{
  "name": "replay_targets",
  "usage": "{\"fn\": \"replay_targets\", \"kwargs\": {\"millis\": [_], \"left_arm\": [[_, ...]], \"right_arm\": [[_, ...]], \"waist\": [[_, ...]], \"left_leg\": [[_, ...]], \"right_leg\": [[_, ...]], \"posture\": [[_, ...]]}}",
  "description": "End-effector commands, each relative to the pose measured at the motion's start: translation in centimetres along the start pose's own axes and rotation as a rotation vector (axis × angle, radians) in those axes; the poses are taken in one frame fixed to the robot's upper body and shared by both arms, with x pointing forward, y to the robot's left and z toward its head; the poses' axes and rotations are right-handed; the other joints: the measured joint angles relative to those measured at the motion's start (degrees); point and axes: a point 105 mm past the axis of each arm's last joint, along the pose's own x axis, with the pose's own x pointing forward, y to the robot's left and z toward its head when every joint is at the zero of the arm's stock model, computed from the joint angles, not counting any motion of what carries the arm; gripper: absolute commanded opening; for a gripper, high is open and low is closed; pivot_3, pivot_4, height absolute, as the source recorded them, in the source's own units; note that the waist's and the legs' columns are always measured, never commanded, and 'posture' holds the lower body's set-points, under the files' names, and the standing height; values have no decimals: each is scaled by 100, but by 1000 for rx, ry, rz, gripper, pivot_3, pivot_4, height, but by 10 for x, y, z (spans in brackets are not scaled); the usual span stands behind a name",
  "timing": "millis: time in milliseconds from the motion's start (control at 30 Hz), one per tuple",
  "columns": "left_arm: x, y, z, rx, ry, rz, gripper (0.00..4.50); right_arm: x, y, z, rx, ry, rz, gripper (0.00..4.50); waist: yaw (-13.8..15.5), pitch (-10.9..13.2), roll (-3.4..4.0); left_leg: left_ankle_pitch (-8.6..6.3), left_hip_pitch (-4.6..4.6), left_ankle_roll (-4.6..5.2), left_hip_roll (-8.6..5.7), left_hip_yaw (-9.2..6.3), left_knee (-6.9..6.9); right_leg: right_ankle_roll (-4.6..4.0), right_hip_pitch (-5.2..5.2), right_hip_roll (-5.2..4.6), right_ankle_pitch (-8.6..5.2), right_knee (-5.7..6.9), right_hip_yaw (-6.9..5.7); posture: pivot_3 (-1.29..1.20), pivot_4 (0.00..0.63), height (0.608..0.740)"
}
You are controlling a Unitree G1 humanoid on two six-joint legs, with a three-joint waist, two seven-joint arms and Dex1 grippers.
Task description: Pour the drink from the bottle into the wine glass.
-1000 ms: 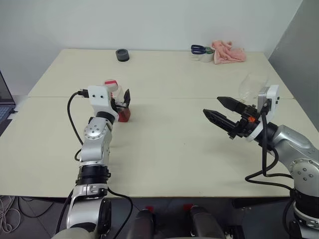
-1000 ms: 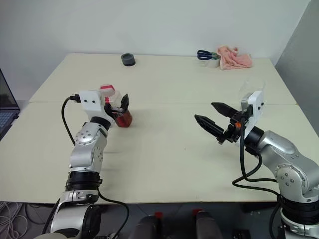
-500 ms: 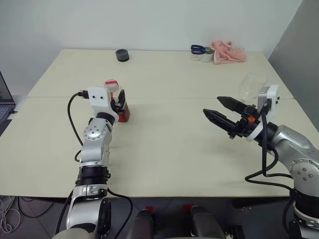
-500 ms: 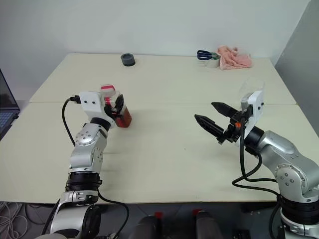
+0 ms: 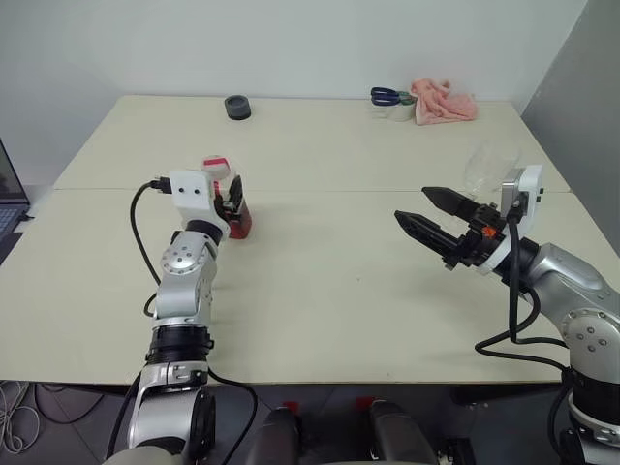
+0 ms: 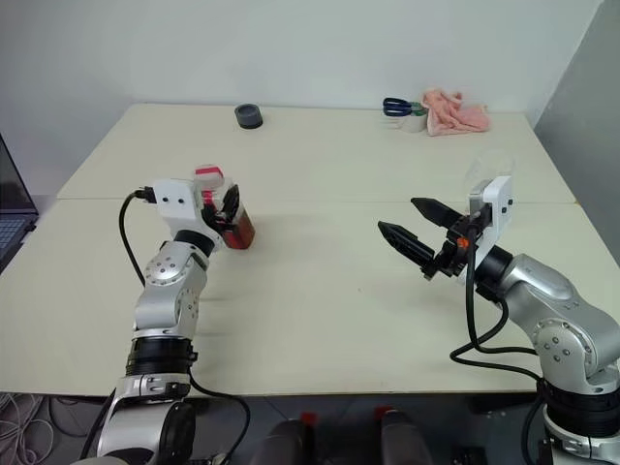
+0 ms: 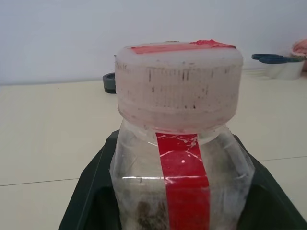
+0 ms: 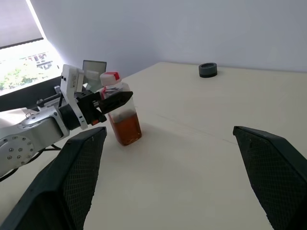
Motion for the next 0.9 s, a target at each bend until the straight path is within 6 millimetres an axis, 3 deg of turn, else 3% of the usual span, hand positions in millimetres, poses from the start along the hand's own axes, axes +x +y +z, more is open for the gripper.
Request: {"fn": "replay_targets", "kwargs": {"millis": [33, 200, 333, 567, 900], "left_arm": [[1, -3, 20, 10, -54, -11, 1977], [10, -36, 34, -7, -70, -149, 1977], [8, -79, 41, 10, -81, -361, 1977], [-5, -137, 58, 12, -108, -713, 1977], [-3, -154, 73, -19, -137, -790, 1977]], "right_arm": [[1, 2, 5, -66, -8, -2, 4500], [13, -8, 4, -151, 51, -13, 4500], [29, -28, 2, -233, 93, -69, 4500], [63, -24, 18, -228, 23, -75, 4500], [92, 0, 18, -119, -40, -71, 4500]], "waist": [[0, 0, 0], [2, 0, 0], [1, 0, 0], [-24, 1, 1], [-15, 0, 2]], "left_leg": [[0, 0, 0, 0, 0, 0], [0, 0, 0, -2, -1, 3], [1, -1, -1, -8, 8, 4], [2, -11, -3, -3, 14, -2], [6, -62, -9, 3, 16, 9]], "right_leg": [[0, 0, 0, 0, 0, 0], [0, 0, -1, 0, 2, -2], [0, 0, 1, 0, 2, -9], [-2, -21, 3, 0, 2, 9], [-3, -73, -12, 1, 15, 16]], "posture": [[0, 150, 740], [0, 150, 740], [0, 150, 740], [0, 150, 740], [0, 150, 740]]}}
